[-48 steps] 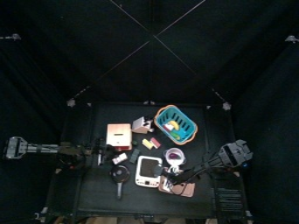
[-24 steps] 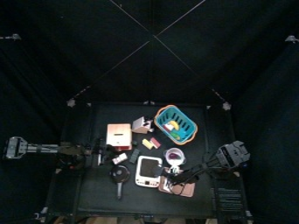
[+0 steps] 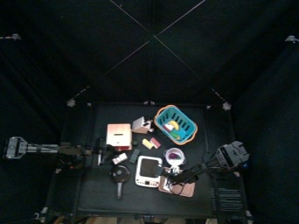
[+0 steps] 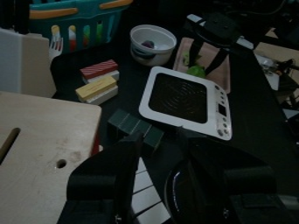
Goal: Grab starfruit bottom
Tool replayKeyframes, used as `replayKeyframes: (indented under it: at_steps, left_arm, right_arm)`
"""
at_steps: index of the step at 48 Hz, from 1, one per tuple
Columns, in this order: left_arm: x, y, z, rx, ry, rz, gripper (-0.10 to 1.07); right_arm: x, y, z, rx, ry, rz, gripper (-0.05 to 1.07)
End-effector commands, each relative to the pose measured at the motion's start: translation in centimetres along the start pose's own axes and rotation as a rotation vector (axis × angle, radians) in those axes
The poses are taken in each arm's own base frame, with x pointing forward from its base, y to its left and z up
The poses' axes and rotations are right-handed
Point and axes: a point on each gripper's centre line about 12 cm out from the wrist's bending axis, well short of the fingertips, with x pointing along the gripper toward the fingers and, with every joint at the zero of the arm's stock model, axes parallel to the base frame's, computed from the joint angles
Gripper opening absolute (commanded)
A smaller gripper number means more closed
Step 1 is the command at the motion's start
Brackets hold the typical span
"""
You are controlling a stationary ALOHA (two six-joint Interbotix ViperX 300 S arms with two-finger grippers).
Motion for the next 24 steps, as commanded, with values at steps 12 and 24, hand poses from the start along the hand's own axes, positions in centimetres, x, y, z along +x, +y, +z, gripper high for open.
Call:
replayKeyframes:
  at_steps: [12, 24]
  left_arm:
    - [0.1, -0.1, 0.6, 0.003, -0.017, -0.005, 0.78]
    - [0.1, 0.0, 0.6, 0.000, -0.017, -0.002, 0.78]
  right_arm:
    - [-3.2, 0.3, 1.6, 0.018, -0.068, 0.052, 0.68]
    - [-3.2, -0.1, 2.1, 0.011, -0.086, 0.039, 0.68]
